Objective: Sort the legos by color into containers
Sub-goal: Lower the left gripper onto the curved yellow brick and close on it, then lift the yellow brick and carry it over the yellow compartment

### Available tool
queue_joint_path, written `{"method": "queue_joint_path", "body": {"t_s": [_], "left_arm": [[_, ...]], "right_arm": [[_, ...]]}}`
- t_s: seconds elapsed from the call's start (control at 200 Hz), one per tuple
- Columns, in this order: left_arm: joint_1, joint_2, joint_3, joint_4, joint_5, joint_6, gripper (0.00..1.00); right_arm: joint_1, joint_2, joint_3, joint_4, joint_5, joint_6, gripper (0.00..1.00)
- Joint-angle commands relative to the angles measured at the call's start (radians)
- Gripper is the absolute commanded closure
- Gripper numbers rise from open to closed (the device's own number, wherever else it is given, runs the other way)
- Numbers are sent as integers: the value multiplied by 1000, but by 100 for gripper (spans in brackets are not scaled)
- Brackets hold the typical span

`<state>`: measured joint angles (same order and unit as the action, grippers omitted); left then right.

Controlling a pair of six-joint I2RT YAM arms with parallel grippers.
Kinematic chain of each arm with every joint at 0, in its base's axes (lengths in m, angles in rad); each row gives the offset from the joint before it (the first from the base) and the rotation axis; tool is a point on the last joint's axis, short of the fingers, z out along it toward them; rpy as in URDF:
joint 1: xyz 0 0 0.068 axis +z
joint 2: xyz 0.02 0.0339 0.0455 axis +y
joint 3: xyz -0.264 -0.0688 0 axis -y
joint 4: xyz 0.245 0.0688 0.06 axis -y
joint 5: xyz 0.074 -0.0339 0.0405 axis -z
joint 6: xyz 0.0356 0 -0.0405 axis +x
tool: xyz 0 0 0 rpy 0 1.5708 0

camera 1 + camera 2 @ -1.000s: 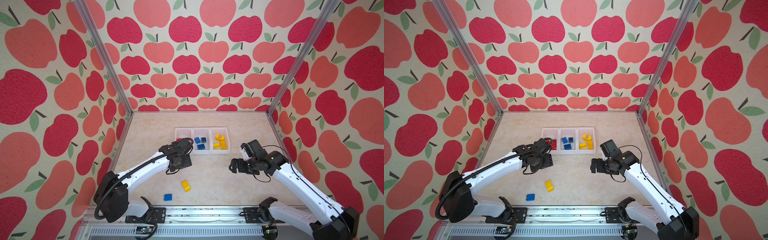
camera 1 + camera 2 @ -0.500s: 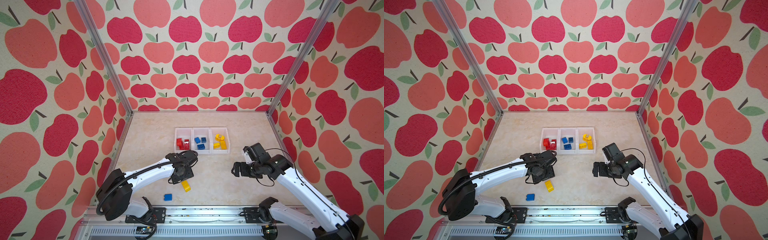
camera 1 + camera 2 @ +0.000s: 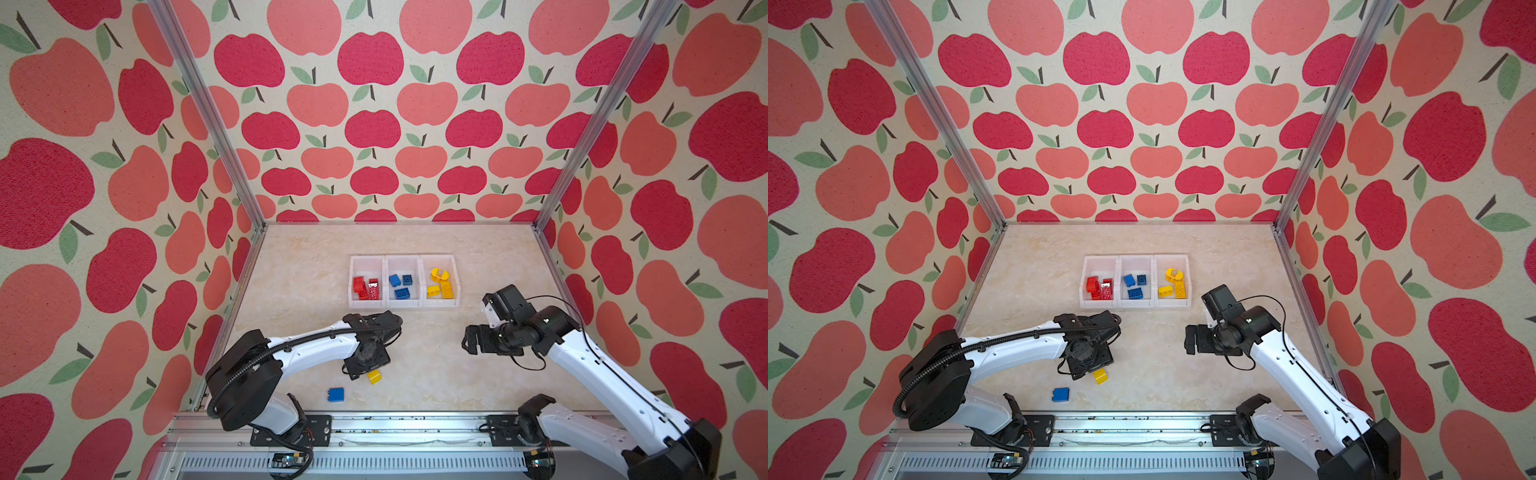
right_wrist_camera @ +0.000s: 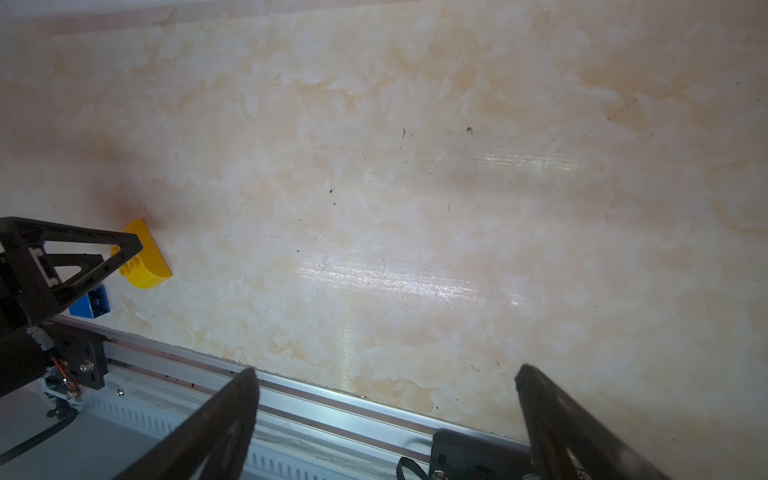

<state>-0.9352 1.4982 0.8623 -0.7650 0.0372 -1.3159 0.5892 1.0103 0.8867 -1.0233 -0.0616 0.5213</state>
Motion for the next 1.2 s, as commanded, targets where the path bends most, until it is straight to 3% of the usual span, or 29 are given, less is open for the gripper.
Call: {"method": "queue_joint_path", "body": {"t_s": [0.0, 0.3, 0.885, 1.196], "left_arm": [[-8, 24, -18, 8, 16, -66, 30], [-8, 59, -48, 53, 33, -88, 34], [-5, 68, -46, 47, 25, -71, 66], [3, 61, 50, -10, 11, 32, 80]], "right_arm": [[8, 5, 2, -9, -9, -23, 1], [2, 7, 3, -3, -16, -36, 1], [-3, 11, 1, 15, -20, -24, 1], [-2, 25, 5, 23, -15, -21, 1]]}}
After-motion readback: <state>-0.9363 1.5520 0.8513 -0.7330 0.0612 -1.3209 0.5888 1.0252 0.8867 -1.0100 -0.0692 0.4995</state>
